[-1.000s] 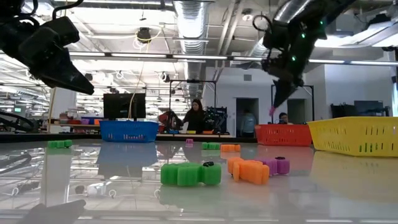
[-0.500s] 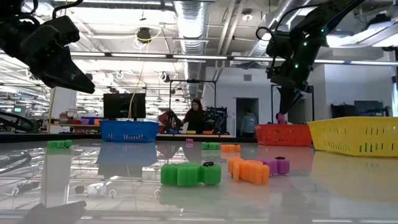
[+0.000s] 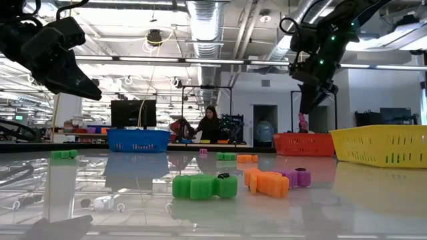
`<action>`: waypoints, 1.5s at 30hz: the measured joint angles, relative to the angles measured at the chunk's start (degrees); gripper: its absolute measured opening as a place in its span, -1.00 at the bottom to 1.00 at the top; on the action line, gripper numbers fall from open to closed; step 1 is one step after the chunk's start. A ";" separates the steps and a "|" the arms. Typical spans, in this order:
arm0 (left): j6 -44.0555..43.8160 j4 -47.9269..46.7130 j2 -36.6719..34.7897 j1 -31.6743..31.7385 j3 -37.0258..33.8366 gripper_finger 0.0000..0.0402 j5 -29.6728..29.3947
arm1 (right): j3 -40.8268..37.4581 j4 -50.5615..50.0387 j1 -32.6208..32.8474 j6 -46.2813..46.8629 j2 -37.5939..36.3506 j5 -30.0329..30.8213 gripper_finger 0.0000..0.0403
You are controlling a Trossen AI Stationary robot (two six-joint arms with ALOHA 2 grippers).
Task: Sort Halloween decoration
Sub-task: Put the purple skeleton toy into the red bin
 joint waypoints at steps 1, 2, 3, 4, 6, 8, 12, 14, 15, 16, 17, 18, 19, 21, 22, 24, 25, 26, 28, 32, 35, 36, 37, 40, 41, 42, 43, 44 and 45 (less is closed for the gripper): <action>-0.07 0.00 0.00 0.01 0.00 -0.26 0.00 | 0.00 0.02 0.00 0.40 0.00 0.00 -0.23; -0.31 0.00 0.00 0.01 0.00 -0.26 0.00 | 0.00 0.04 0.00 0.46 0.00 0.02 -0.17; -0.49 0.01 0.00 0.00 0.00 -0.26 0.01 | 0.00 0.04 0.00 0.48 0.00 0.02 -0.12; -0.65 0.00 0.00 0.00 0.00 -0.26 0.01 | 0.00 0.00 0.01 0.49 0.00 0.01 -0.06; -0.73 0.02 0.00 0.01 0.00 -0.26 0.00 | 0.00 -0.06 0.02 0.67 0.00 0.00 0.04; -0.76 0.06 0.00 0.01 0.00 -0.26 0.01 | 0.00 -0.95 0.36 2.45 0.00 0.00 0.11; -0.76 0.15 0.00 0.01 0.00 -0.26 0.00 | 0.00 -1.18 0.46 6.56 0.04 1.20 0.15; -0.71 0.17 0.00 -0.01 0.00 -0.26 0.00 | 0.00 -1.22 0.46 8.47 0.04 4.55 0.13; -0.71 0.17 0.00 0.00 0.00 -0.26 0.00 | 0.00 -1.24 0.46 8.97 0.04 6.41 0.12; -0.71 0.19 0.00 -0.01 0.00 -0.26 0.00 | 0.00 -1.37 0.46 9.08 0.04 7.64 0.11; -0.75 0.21 0.00 0.00 0.00 -0.26 0.00 | 0.00 -1.47 0.44 9.08 0.04 8.51 0.10; -0.85 0.21 0.00 0.00 0.00 -0.26 0.00 | 0.00 -1.54 0.46 9.08 0.04 9.47 0.08; -0.91 0.22 0.00 0.00 0.00 -0.26 0.00 | 0.00 -1.72 0.46 9.09 0.04 10.37 0.07; -1.15 0.22 0.00 0.01 0.00 -0.26 0.00 | 0.00 -2.57 0.44 8.83 0.04 12.02 0.05; -1.17 0.22 0.00 0.00 0.00 -0.26 0.00 | 0.00 -3.24 0.44 8.24 0.04 12.56 0.04; -1.25 0.22 0.00 -0.01 0.00 -0.26 0.00 | 0.00 -5.16 0.44 7.33 0.07 12.68 0.03; -1.27 0.24 0.00 0.00 0.00 -0.26 0.00 | 0.00 -6.34 0.44 7.07 0.07 12.68 0.03; -1.27 0.24 0.00 -0.01 0.00 -0.26 0.00 | 0.00 -7.50 0.46 7.03 0.07 12.68 0.03; -1.27 0.22 0.00 -0.01 0.00 -0.26 0.00 | 0.00 -9.88 0.50 7.03 0.07 12.51 0.03; -1.27 0.23 0.00 0.00 0.00 -0.26 0.00 | 0.00 -12.80 1.04 7.61 0.09 12.47 0.03; -1.27 0.22 0.00 0.01 0.00 -0.26 0.00 | 0.00 -12.99 1.71 7.95 0.09 12.50 0.03; -1.27 0.24 0.00 0.01 0.00 -0.26 0.00 | 0.00 -13.00 1.97 8.07 0.09 12.53 0.03; -1.27 0.24 0.00 0.01 0.00 -0.26 0.00 | 0.00 -12.96 2.26 8.31 0.09 12.67 0.03; -1.26 0.22 0.00 0.00 0.00 -0.26 0.00 | 0.00 -12.92 3.01 9.62 0.11 14.01 0.03; -1.26 0.22 0.00 0.01 0.00 -0.26 0.00 | 0.00 -12.87 3.07 9.81 0.11 14.12 0.03; -1.26 0.22 0.00 0.00 0.00 -0.26 0.00 | 0.00 -12.90 3.08 10.10 0.11 14.19 0.03; -1.25 0.22 0.00 0.00 0.00 -0.26 0.00 | 0.00 -12.97 3.10 10.65 0.11 14.16 0.03; -1.25 0.22 0.00 0.01 0.00 -0.26 0.00 | -0.02 -13.01 3.10 10.91 0.11 14.14 0.03; -1.25 0.22 0.00 0.01 0.00 -0.26 0.02 | -0.24 -12.88 3.08 10.96 0.11 14.12 0.03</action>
